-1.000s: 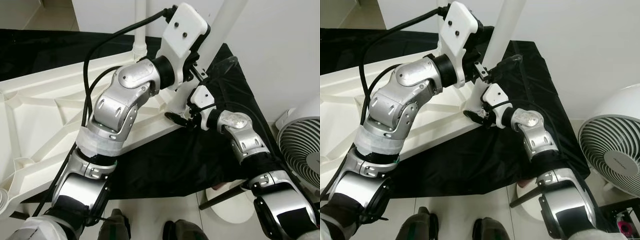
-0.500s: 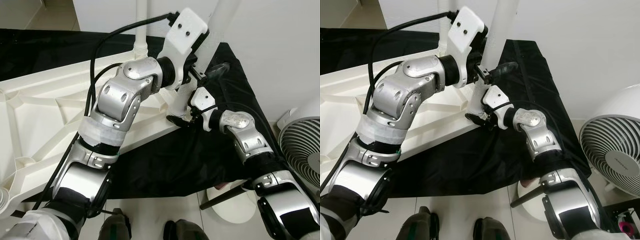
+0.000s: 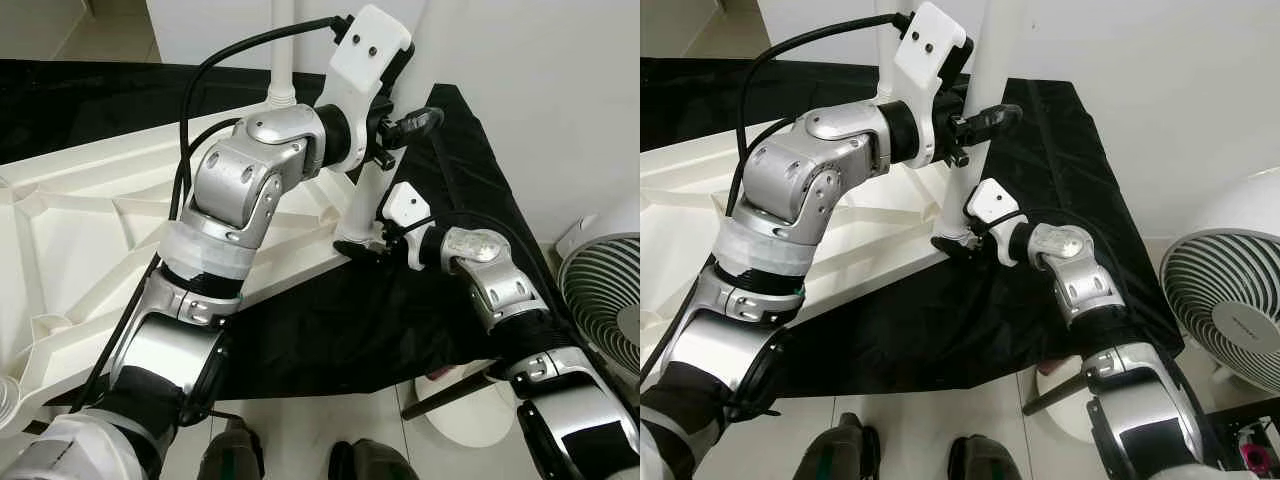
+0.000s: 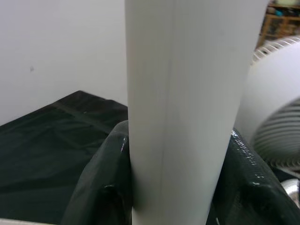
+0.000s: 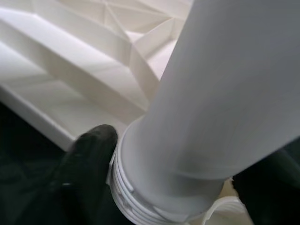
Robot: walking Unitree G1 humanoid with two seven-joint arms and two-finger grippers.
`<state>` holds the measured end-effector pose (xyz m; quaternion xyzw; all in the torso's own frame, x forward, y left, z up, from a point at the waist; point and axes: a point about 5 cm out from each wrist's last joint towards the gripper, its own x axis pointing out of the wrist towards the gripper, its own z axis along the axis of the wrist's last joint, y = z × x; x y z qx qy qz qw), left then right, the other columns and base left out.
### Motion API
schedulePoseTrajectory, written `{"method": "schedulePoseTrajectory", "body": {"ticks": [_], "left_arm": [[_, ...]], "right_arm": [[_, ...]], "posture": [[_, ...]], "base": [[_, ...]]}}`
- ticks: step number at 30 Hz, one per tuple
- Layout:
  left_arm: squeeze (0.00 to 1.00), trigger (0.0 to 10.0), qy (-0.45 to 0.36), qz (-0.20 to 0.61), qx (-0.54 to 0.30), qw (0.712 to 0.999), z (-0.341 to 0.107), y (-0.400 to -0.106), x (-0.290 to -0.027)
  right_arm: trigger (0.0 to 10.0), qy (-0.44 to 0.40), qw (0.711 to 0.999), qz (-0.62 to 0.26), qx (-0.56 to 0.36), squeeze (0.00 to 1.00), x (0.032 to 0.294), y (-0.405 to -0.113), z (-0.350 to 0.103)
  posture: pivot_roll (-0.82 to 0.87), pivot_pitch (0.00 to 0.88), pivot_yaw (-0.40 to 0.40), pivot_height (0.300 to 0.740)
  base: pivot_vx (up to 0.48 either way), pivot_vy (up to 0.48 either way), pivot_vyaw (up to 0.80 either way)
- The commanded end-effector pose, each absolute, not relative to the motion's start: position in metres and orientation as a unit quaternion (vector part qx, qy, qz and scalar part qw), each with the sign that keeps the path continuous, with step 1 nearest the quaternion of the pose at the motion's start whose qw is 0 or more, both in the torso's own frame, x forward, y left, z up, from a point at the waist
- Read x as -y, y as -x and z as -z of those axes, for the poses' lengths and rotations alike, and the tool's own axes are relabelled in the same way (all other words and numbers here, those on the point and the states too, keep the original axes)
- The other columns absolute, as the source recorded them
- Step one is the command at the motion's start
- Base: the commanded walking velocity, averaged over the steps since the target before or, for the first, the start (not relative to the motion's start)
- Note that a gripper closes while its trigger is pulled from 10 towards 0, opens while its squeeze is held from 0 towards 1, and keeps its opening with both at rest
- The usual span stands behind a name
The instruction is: Building children table
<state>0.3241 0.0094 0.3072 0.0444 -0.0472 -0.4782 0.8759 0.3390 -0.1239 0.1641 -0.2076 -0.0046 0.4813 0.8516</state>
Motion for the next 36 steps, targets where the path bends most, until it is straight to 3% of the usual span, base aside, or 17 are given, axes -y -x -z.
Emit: {"method": "schedulePoseTrajectory", "body": {"ticks": [1, 7, 9, 14, 15, 16, 25, 36], "left_arm": [[0.0, 10.0, -0.048, 0.47, 0.049, 0.88, -0.314, -0.325, -0.009], [0.0, 10.0, -0.046, 0.454, 0.051, 0.888, -0.317, -0.327, -0.012], [0.0, 10.0, -0.045, 0.429, 0.06, 0.9, -0.322, -0.331, -0.017], [0.0, 10.0, -0.033, 0.401, 0.074, 0.913, -0.329, -0.334, -0.023], [0.0, 10.0, -0.029, 0.389, 0.082, 0.917, -0.333, -0.335, -0.024], [0.0, 10.0, -0.025, 0.378, 0.089, 0.921, -0.337, -0.334, -0.025], [0.0, 10.0, -0.024, 0.338, 0.105, 0.935, -0.336, -0.332, -0.025], [0.0, 10.0, -0.025, 0.333, 0.108, 0.936, -0.334, -0.327, -0.02]], "right_arm": [[10.0, 0.189, 0.857, -0.479, 0.012, 1.0, 0.124, -0.338, -0.165], [10.0, 0.183, 0.871, -0.456, 0.02, 1.0, 0.123, -0.34, -0.166], [10.0, 0.164, 0.894, -0.416, 0.044, 1.0, 0.12, -0.344, -0.171], [10.0, 0.13, 0.917, -0.37, 0.07, 1.0, 0.113, -0.346, -0.176], [10.0, 0.11, 0.925, -0.353, 0.084, 0.05, 0.108, -0.345, -0.179], [10.0, 0.087, 0.933, -0.337, 0.092, 0.0, 0.103, -0.344, -0.181], [10.0, -0.016, 0.955, -0.265, 0.133, 0.0, 0.073, -0.338, -0.196], [10.0, -0.026, 0.974, -0.187, 0.123, 0.0, 0.065, -0.345, -0.207]], "posture": [[0.03, 0.024, -0.015, 0.74], [0.03, 0.02, -0.017, 0.74], [0.03, 0.017, -0.021, 0.74], [0.03, 0.017, -0.022, 0.74], [0.03, 0.02, -0.024, 0.74], [0.03, 0.026, -0.024, 0.74], [0.04, 0.044, -0.038, 0.74], [0.05, 0.049, -0.04, 0.74]], "base": [[0.0, 0.0, 0.0], [0.0, 0.0, 0.0], [0.0, 0.0, 0.0], [0.0, 0.0, 0.0], [0.0, 0.0, 0.0], [0.0, 0.0, 0.0], [0.0, 0.0, 0.0], [0.0, 0.0, 0.0]]}}
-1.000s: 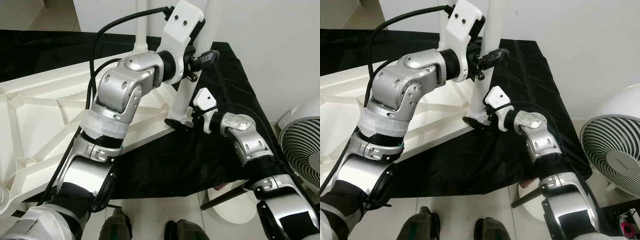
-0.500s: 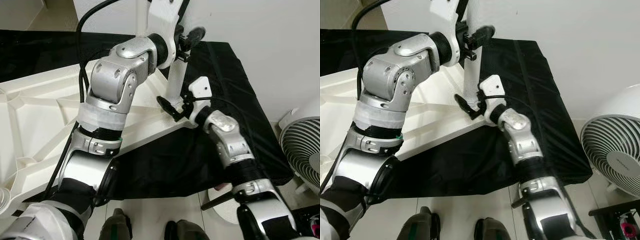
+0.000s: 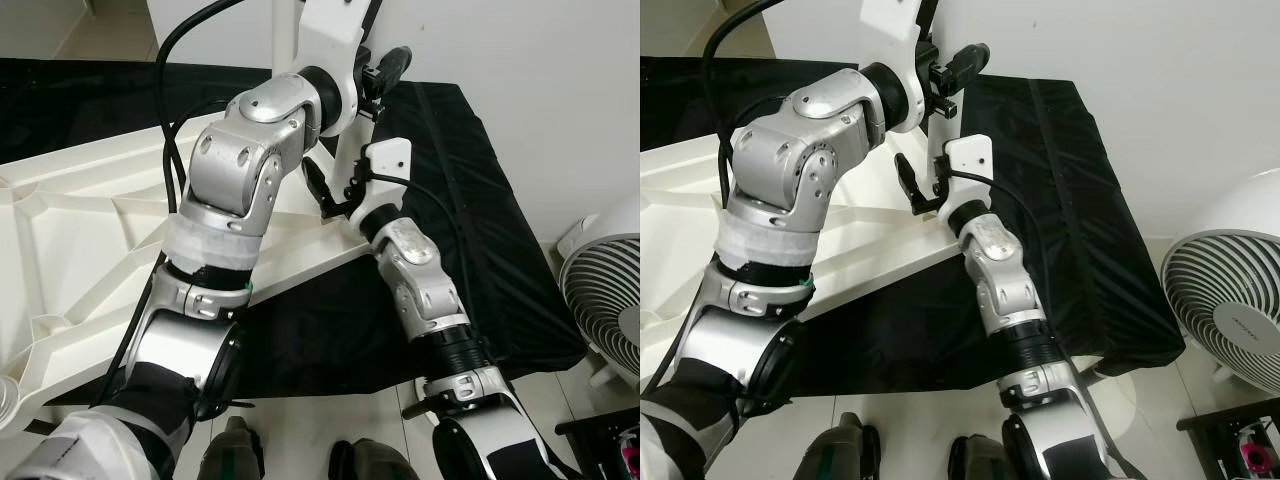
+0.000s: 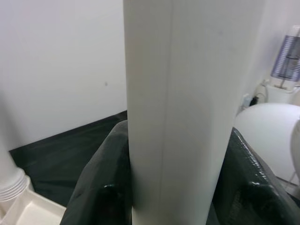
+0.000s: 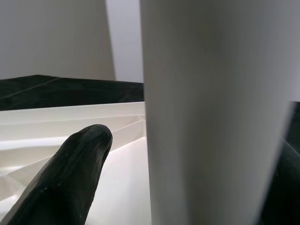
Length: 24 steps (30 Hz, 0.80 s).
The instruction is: Building children table
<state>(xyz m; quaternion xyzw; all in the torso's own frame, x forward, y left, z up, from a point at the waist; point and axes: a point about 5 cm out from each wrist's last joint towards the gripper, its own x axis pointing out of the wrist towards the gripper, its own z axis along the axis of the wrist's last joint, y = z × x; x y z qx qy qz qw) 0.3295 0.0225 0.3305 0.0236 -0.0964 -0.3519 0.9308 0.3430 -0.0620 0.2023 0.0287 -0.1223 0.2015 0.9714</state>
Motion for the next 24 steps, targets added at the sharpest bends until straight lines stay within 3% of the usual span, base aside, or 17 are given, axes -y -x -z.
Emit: {"method": "schedulePoseTrajectory", "body": {"ticks": [1, 10, 11, 14, 15, 17, 18, 19, 20, 24], "left_arm": [[0.0, 10.0, -0.025, 0.333, 0.108, 0.936, -0.3342, -0.3269, -0.0197], [0.0, 10.0, -0.035, 0.338, 0.112, 0.934, -0.3335, -0.3255, -0.0161], [0.0, 10.0, -0.036, 0.338, 0.113, 0.934, -0.3334, -0.3254, -0.0158], [0.0, 10.0, -0.037, 0.338, 0.114, 0.933, -0.3333, -0.3255, -0.0158], [0.0, 10.0, -0.039, 0.338, 0.116, 0.933, -0.3335, -0.3256, -0.0159], [0.0, 10.0, -0.039, 0.337, 0.116, 0.933, -0.3336, -0.3254, -0.0159], [0.0, 10.0, -0.039, 0.337, 0.117, 0.933, -0.3337, -0.3253, -0.0158], [0.0, 10.0, -0.039, 0.337, 0.117, 0.933, -0.3337, -0.3253, -0.0158], [0.0, 10.0, -0.04, 0.337, 0.118, 0.933, -0.3339, -0.3252, -0.0156], [0.0, 10.0, -0.041, 0.338, 0.12, 0.933, -0.3343, -0.3249, -0.0151]], "right_arm": [[10.0, -0.026, 0.974, -0.187, 0.123, 0.0, 0.0651, -0.3451, -0.2066], [10.0, 0.003, 0.977, -0.181, 0.111, 0.0, 0.0679, -0.3482, -0.2127], [7.9, 0.01, 0.978, -0.18, 0.107, 0.0, 0.0684, -0.3486, -0.2123], [8.0, 0.011, 0.978, -0.18, 0.102, 0.0, 0.0684, -0.3488, -0.212], [5.6, 0.016, 0.978, -0.183, 0.098, 0.0, 0.0678, -0.3486, -0.2128], [5.6, 0.017, 0.978, -0.184, 0.096, 0.0, 0.0674, -0.3486, -0.2132], [4.4, 0.017, 0.978, -0.186, 0.094, 0.0, 0.0669, -0.3486, -0.2136], [4.4, 0.017, 0.978, -0.186, 0.094, 0.0, 0.0669, -0.3486, -0.2136], [3.8, 0.018, 0.978, -0.186, 0.093, 0.0, 0.0666, -0.3488, -0.2138], [4.0, 0.019, 0.978, -0.187, 0.089, 0.0, 0.0664, -0.3491, -0.2136]], "posture": [[0.05, 0.049, -0.04, 0.74], [0.04, 0.05, -0.045, 0.74], [0.04, 0.051, -0.046, 0.74], [0.04, 0.052, -0.047, 0.74], [0.04, 0.05, -0.049, 0.74], [0.04, 0.05, -0.049, 0.74], [0.04, 0.05, -0.049, 0.74], [0.04, 0.05, -0.049, 0.74], [0.04, 0.05, -0.05, 0.74], [0.04, 0.049, -0.051, 0.74]], "base": [[0.0, 0.0, 0.0], [0.0, 0.0, 0.0], [0.0, 0.0, 0.0], [0.0, 0.0, 0.0], [0.0, 0.0, 0.0], [0.0, 0.0, 0.0], [0.0, 0.0, 0.0], [0.0, 0.0, 0.0], [0.0, 0.0, 0.0], [0.0, 0.0, 0.0]]}}
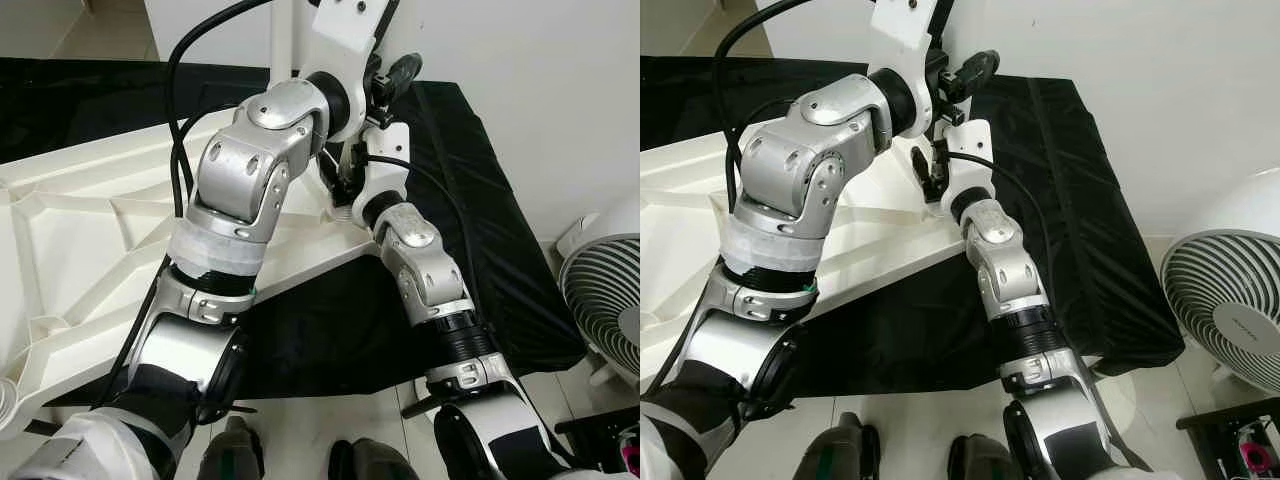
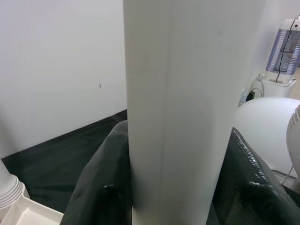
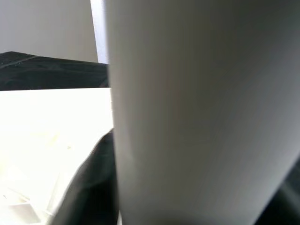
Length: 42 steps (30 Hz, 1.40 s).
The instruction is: Building children table
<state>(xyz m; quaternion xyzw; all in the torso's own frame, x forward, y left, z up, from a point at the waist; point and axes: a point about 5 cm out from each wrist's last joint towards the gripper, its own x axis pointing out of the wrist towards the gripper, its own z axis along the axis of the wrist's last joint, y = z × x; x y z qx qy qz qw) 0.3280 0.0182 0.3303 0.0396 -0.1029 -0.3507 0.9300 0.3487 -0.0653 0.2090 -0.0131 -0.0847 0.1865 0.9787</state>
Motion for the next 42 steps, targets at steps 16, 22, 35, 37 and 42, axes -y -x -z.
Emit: {"method": "schedulePoseTrajectory", "body": {"ticks": [16, 22, 35, 37, 42], "left_arm": [[0.0, 10.0, -0.049, 0.344, 0.133, 0.928, -0.3376, -0.3209, -0.0101], [0.0, 10.0, -0.057, 0.348, 0.138, 0.926, -0.3381, -0.3205, -0.0092], [0.0, 10.0, -0.054, 0.355, 0.141, 0.923, -0.3395, -0.3175, -0.006], [0.0, 10.0, -0.054, 0.355, 0.141, 0.923, -0.3395, -0.3175, -0.0058], [0.0, 10.0, -0.054, 0.356, 0.142, 0.922, -0.3398, -0.3173, -0.0053]], "right_arm": [[10.0, 0.029, 0.982, -0.179, 0.058, 0.0, 0.0662, -0.3501, -0.2104], [10.0, 0.028, 0.983, -0.174, 0.051, 0.0, 0.0664, -0.3506, -0.2092], [10.0, 0.026, 0.982, -0.178, 0.051, 0.0, 0.0648, -0.3486, -0.2092], [10.0, 0.027, 0.982, -0.178, 0.052, 0.0, 0.0648, -0.3487, -0.2095], [10.0, 0.027, 0.982, -0.177, 0.053, 0.0, 0.0651, -0.3487, -0.2105]], "posture": [[0.04, 0.045, -0.057, 0.74], [0.04, 0.04, -0.058, 0.74], [0.04, 0.035, -0.056, 0.74], [0.04, 0.035, -0.056, 0.74], [0.04, 0.036, -0.056, 0.74]], "base": [[0.0, 0.0, 0.0], [0.0, 0.0, 0.0], [0.0, 0.0, 0.0], [0.0, 0.0, 0.0], [0.0, 0.0, 0.0]]}}
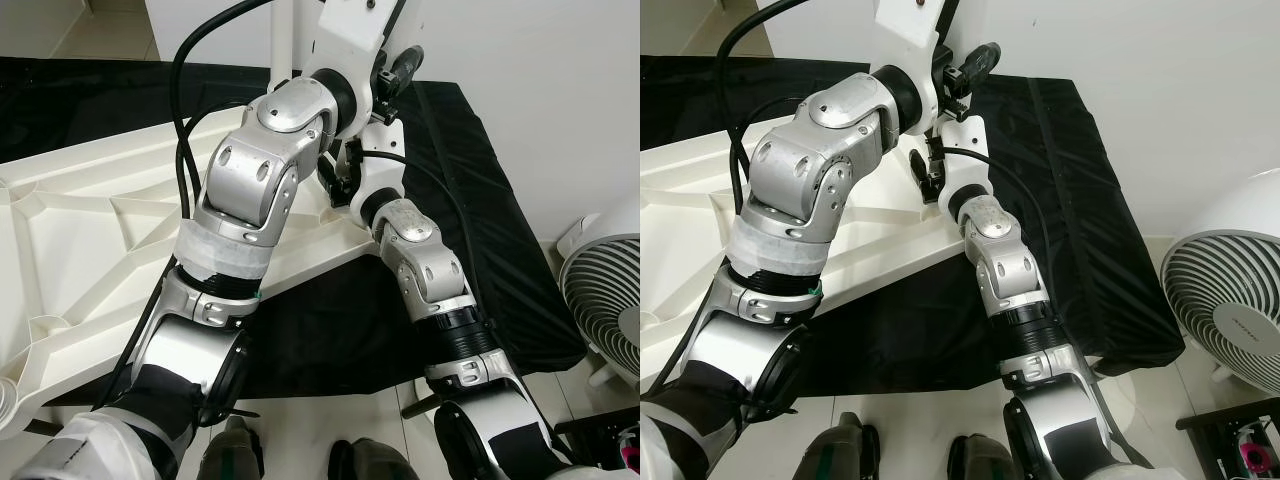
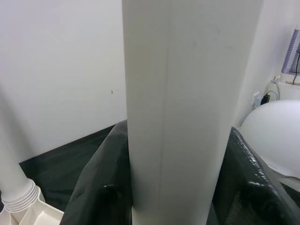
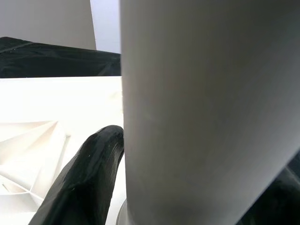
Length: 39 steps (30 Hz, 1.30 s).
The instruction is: Building children table
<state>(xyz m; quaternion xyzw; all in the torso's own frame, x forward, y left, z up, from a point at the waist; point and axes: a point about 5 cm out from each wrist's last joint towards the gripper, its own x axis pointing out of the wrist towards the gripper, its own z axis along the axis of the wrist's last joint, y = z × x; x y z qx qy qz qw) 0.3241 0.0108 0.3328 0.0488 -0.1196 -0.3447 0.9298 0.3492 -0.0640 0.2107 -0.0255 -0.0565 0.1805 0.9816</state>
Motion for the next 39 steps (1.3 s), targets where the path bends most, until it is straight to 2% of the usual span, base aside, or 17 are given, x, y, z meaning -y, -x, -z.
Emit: {"method": "schedulePoseTrajectory", "body": {"ticks": [1, 2, 3, 4, 17, 18, 20, 21, 34, 35, 37, 38, 39], "left_arm": [[0.0, 10.0, -0.054, 0.356, 0.142, 0.922, -0.34, -0.317, -0.005], [0.0, 10.0, -0.054, 0.356, 0.142, 0.922, -0.34, -0.317, -0.005], [0.0, 10.0, -0.053, 0.356, 0.142, 0.922, -0.34, -0.317, -0.005], [0.0, 10.0, -0.054, 0.356, 0.142, 0.922, -0.34, -0.317, -0.005], [0.0, 10.0, -0.067, 0.352, 0.14, 0.923, -0.336, -0.318, -0.004], [0.0, 10.0, -0.06, 0.356, 0.143, 0.921, -0.336, -0.318, -0.004], [0.0, 10.0, -0.06, 0.356, 0.143, 0.921, -0.336, -0.318, -0.004], [1.0, 10.0, -0.046, 0.36, 0.141, 0.921, -0.336, -0.318, -0.004], [1.0, 10.0, -0.026, 0.379, 0.147, 0.913, -0.338, -0.313, -0.008], [0.87, 10.0, -0.025, 0.379, 0.147, 0.913, -0.337, -0.313, -0.011], [0.87, 10.0, -0.024, 0.379, 0.147, 0.913, -0.336, -0.313, -0.012], [0.0, 10.0, -0.022, 0.379, 0.146, 0.913, -0.335, -0.313, -0.014], [0.0, 10.0, -0.021, 0.378, 0.146, 0.914, -0.334, -0.313, -0.017]], "right_arm": [[10.0, 0.027, 0.982, -0.177, 0.054, 0.0, 0.065, -0.349, -0.211], [10.0, 0.027, 0.982, -0.177, 0.054, 0.0, 0.065, -0.349, -0.211], [4.7, 0.026, 0.982, -0.179, 0.054, 0.0, 0.065, -0.349, -0.211], [0.0, 0.024, 0.981, -0.182, 0.056, 0.0, 0.065, -0.348, -0.212], [0.0, 0.04, 0.978, -0.191, 0.076, 0.0, 0.065, -0.346, -0.214], [10.0, 0.047, 0.979, -0.185, 0.078, 0.0, 0.066, -0.346, -0.215], [10.0, 0.047, 0.979, -0.185, 0.078, 0.0, 0.066, -0.346, -0.215], [10.0, 0.05, 0.978, -0.184, 0.081, 0.0, 0.066, -0.345, -0.215], [10.0, 0.018, 0.986, -0.151, 0.068, 0.0, 0.073, -0.347, -0.211], [10.0, 0.006, 0.987, -0.143, 0.068, 0.0, 0.075, -0.348, -0.211], [10.0, -0.002, 0.988, -0.137, 0.068, 0.0, 0.077, -0.348, -0.211], [10.0, -0.008, 0.989, -0.132, 0.068, 0.0, 0.078, -0.348, -0.211], [10.0, -0.015, 0.99, -0.125, 0.069, 0.0, 0.081, -0.349, -0.212]], "posture": [[0.04, 0.036, -0.056, 0.74], [0.04, 0.036, -0.056, 0.74], [0.04, 0.037, -0.057, 0.74], [0.04, 0.037, -0.057, 0.74], [0.03, 0.047, -0.052, 0.74], [0.03, 0.05, -0.05, 0.74], [0.03, 0.05, -0.05, 0.74], [0.03, 0.05, -0.049, 0.74], [0.03, 0.054, -0.038, 0.74], [0.03, 0.054, -0.036, 0.74], [0.03, 0.054, -0.036, 0.74], [0.03, 0.053, -0.033, 0.74], [0.03, 0.053, -0.033, 0.74]], "base": [[0.0, 0.0, 0.0], [0.0, 0.0, 0.0], [0.0, 0.0, 0.0], [0.0, 0.0, 0.0], [0.0, 0.0, 0.0], [0.0, 0.0, 0.0], [0.0, 0.0, 0.0], [0.0, 0.0, 0.0], [0.0, 0.0, 0.0], [0.0, 0.0, 0.0], [0.0, 0.0, 0.0], [0.0, 0.0, 0.0], [0.0, 0.0, 0.0]]}}
